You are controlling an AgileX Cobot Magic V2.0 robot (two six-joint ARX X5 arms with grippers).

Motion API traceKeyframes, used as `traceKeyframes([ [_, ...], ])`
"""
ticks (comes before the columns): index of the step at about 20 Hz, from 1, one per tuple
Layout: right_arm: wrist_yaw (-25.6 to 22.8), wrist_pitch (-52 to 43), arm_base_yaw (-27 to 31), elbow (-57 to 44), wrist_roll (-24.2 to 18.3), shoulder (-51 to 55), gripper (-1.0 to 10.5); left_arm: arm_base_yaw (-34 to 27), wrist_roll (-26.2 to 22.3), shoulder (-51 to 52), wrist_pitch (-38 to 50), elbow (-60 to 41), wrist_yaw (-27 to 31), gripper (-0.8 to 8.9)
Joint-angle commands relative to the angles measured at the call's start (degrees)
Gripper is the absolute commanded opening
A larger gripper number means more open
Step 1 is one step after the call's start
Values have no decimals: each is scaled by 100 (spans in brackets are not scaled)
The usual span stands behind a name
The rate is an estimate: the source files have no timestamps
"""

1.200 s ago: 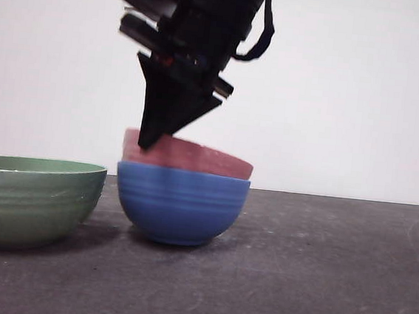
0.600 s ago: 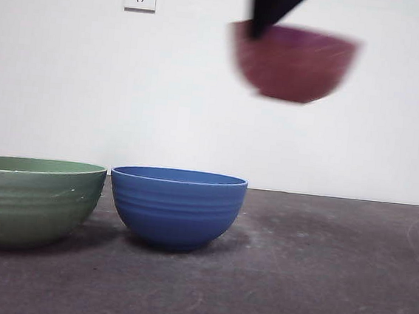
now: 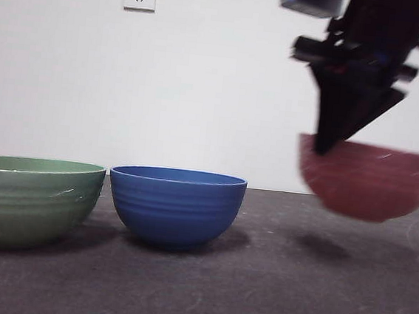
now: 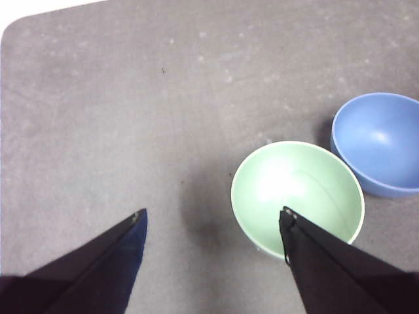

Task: Pick up the green bowl on the top,put the green bowl on the left,pick up the red bowl in the middle,put the red bowl on the right

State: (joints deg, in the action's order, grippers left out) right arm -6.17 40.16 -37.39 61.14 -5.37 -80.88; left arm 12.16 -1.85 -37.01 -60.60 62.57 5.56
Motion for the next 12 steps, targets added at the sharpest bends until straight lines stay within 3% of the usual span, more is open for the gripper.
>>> traceKeyframes([
  [1,33,-216,-28,-76,146,-267,-12,-13,37,9,55,-26,0,345],
  [7,179,-256,-66,-76,151,-960,9,-13,37,9,50,-26,-2,345],
  [10,286,-284,-66,-76,398,-909,225,-13,37,9,55,-26,-4,345],
  [12,286,-286,-50,-74,404,-662,285,-13,39,9,94,-26,-20,345],
])
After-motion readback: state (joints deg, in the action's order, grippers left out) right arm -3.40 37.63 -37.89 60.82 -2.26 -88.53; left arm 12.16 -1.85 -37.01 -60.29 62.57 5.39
